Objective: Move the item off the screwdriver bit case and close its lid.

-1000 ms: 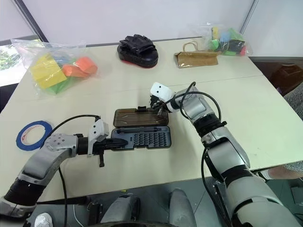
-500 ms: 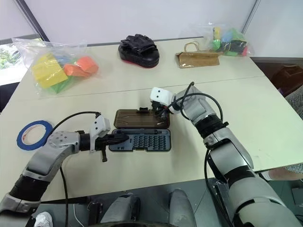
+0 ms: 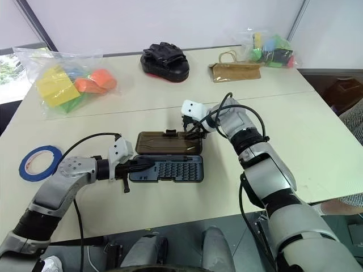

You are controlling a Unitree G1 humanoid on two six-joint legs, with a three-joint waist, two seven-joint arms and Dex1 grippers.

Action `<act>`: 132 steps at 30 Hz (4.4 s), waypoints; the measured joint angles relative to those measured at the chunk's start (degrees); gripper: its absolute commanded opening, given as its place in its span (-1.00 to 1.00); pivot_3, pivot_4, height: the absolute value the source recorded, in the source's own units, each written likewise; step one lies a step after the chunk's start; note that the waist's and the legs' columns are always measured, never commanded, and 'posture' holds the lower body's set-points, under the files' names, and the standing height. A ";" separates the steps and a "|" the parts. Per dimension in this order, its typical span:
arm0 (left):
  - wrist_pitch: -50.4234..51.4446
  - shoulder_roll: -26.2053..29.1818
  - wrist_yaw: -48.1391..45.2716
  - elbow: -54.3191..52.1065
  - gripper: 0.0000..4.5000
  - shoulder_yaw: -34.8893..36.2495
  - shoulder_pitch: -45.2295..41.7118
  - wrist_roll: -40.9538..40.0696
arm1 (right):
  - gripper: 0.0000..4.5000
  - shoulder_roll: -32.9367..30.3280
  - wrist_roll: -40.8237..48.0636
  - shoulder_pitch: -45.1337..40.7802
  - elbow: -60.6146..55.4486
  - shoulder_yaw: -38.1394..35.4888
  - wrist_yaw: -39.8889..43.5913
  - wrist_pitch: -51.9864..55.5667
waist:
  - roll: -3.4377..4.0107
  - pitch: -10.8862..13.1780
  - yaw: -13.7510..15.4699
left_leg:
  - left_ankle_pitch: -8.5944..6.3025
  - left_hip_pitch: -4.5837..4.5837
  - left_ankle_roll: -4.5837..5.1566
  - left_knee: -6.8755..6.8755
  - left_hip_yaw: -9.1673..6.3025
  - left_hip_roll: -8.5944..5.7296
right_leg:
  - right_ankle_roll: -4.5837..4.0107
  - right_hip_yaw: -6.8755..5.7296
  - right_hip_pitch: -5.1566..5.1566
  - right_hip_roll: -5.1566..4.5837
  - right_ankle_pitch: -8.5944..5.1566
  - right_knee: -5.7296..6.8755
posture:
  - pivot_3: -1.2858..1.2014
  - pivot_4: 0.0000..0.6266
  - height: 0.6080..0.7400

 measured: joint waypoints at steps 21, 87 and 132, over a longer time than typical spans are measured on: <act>2.20 -2.56 2.98 1.42 -1.00 2.99 -3.90 -2.14 | -0.98 -1.13 -6.27 1.56 -2.11 3.43 -2.48 -10.97 | -0.06 -0.52 0.01 | 0.00 0.10 -0.01 0.04 -0.03 0.00 | 0.00 0.00 0.10 0.02 0.00 0.05 | 0.03 -0.52 1.00; -16.30 -12.52 -5.99 62.17 -1.00 9.25 -35.06 7.32 | 0.75 -14.90 -24.71 22.47 -66.16 -7.62 -6.62 16.72 | -0.13 -0.35 0.50 | 0.10 -0.39 -0.19 0.09 -0.01 -0.10 | 0.00 -0.25 -0.18 0.00 0.00 0.05 | 0.03 -0.52 1.00; -16.83 -14.51 -25.36 58.52 -1.00 -0.31 -45.45 8.74 | -0.04 -9.65 15.20 27.08 -89.24 -19.57 -2.88 67.94 | -0.06 -0.27 1.26 | 0.03 -0.63 -0.06 0.24 -0.04 -0.13 | 0.00 -0.30 -0.30 -0.01 0.00 0.09 | 0.03 -0.52 1.00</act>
